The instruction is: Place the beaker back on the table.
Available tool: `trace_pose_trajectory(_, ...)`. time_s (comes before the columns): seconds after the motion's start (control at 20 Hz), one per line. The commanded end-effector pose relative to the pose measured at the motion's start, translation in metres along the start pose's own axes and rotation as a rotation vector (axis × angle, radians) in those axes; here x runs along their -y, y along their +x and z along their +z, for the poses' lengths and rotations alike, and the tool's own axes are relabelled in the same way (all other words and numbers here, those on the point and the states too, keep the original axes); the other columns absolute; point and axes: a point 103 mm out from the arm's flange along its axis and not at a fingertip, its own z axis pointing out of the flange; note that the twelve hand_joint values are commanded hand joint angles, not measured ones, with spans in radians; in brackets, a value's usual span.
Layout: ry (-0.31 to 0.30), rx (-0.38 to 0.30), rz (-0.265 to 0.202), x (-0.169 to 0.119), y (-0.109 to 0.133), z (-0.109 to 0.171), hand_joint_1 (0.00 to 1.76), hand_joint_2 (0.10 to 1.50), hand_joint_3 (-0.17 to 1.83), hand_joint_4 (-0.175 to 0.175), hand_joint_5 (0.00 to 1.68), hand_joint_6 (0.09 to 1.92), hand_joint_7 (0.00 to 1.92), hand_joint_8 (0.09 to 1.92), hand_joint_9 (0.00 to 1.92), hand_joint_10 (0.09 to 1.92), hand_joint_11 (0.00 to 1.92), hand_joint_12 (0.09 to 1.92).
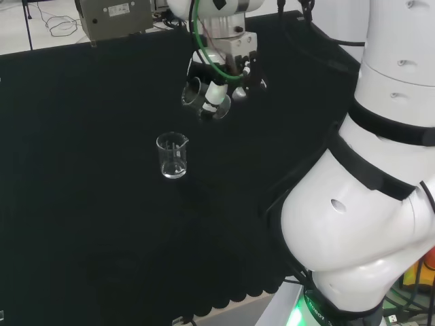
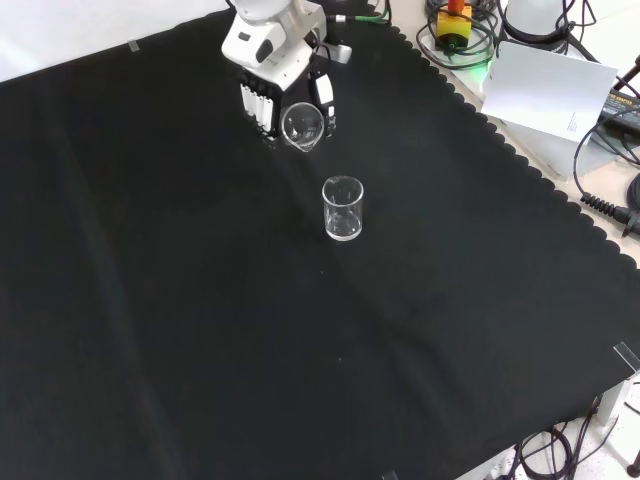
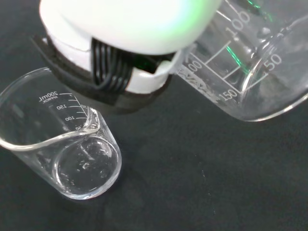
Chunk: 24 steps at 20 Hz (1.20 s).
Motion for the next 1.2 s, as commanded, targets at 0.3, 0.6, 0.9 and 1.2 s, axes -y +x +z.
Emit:
trace_pose_trajectory(0.3, -0.110, -0.223, -0.066, -0.009, -0.046, 0.022, 1.31, 0.70, 0.60, -0.175, 1.19, 0.76, 1.25, 0.74, 1.53, 0.60, 1.18, 0.73)
trace_pose_trajectory(0.6, -0.127, -0.303, -0.067, -0.023, -0.065, 0.036, 1.31, 0.71, 0.58, -0.175, 1.20, 0.74, 1.26, 0.71, 1.54, 0.55, 1.19, 0.73)
trace_pose_trajectory(0.9, -0.133, -0.402, -0.090, -0.042, -0.082, 0.055, 1.42, 0.73, 0.49, -0.175, 1.21, 0.68, 1.18, 0.78, 1.40, 0.47, 1.16, 0.74)
trace_pose_trajectory(1.2, -0.152, -0.458, -0.114, -0.059, -0.092, 0.073, 1.42, 0.78, 0.38, -0.175, 1.22, 0.63, 1.18, 0.79, 1.42, 0.31, 1.12, 0.76)
